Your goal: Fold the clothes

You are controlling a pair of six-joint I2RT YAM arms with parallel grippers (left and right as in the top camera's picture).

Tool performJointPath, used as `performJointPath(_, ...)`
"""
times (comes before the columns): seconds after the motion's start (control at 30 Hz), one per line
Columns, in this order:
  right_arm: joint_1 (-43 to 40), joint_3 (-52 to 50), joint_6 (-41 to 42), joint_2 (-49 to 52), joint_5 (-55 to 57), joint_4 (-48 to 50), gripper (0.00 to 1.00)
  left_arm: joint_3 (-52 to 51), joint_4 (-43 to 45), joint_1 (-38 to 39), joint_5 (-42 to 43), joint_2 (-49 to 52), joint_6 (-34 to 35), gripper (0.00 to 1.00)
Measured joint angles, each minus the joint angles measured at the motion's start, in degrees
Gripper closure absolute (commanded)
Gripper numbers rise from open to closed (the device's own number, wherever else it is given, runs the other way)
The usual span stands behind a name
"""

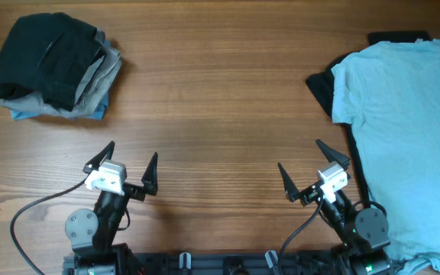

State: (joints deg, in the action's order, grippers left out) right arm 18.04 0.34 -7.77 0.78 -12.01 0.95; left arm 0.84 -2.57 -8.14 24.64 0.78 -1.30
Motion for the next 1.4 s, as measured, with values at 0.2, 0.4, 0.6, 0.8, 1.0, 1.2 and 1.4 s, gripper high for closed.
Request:
performJointPath(0.2, 0.0, 0.0, 0.0, 0.0, 0.0, 0.0, 0.0, 0.0, 0.0, 0.0, 0.0, 0.0, 0.0, 0.0)
performJointPath(0.4, 0.0, 0.0, 0.0, 0.0, 0.0, 0.0, 0.0, 0.0, 0.0, 0.0, 0.7, 0.0, 0.0, 0.0)
performJointPath(0.6, 0.0, 0.2, 1.6, 0.0, -2.6, 4.2, 0.0, 0.0, 4.3, 0.0, 7.9, 0.0, 0.6, 0.0)
performJointPath(0.8, 0.0, 15.6, 7.6, 7.1, -3.3, -12.4, 0.0, 15.4, -2.4, 0.0, 5.4, 6.7, 2.3, 0.0)
performJointPath(1.0, -0.1, 42.6, 8.4, 36.9, -1.0, -30.4, 0.0, 45.2, -27.1, 0.2, 3.5, 37.7, 4.4, 0.0)
performJointPath(1.2, -0.1, 64.5, 8.5, 65.3, -7.2, -32.2, 0.0, 62.9, -38.6, 0.2, 5.6, 57.7, 4.7, 0.0)
performJointPath(1.4, -16.5, 72.8, 14.1, 82.1, -5.7, -34.0, 0.0, 63.9, -44.5, 0.3, 2.8, 59.5, 4.7, 0.0)
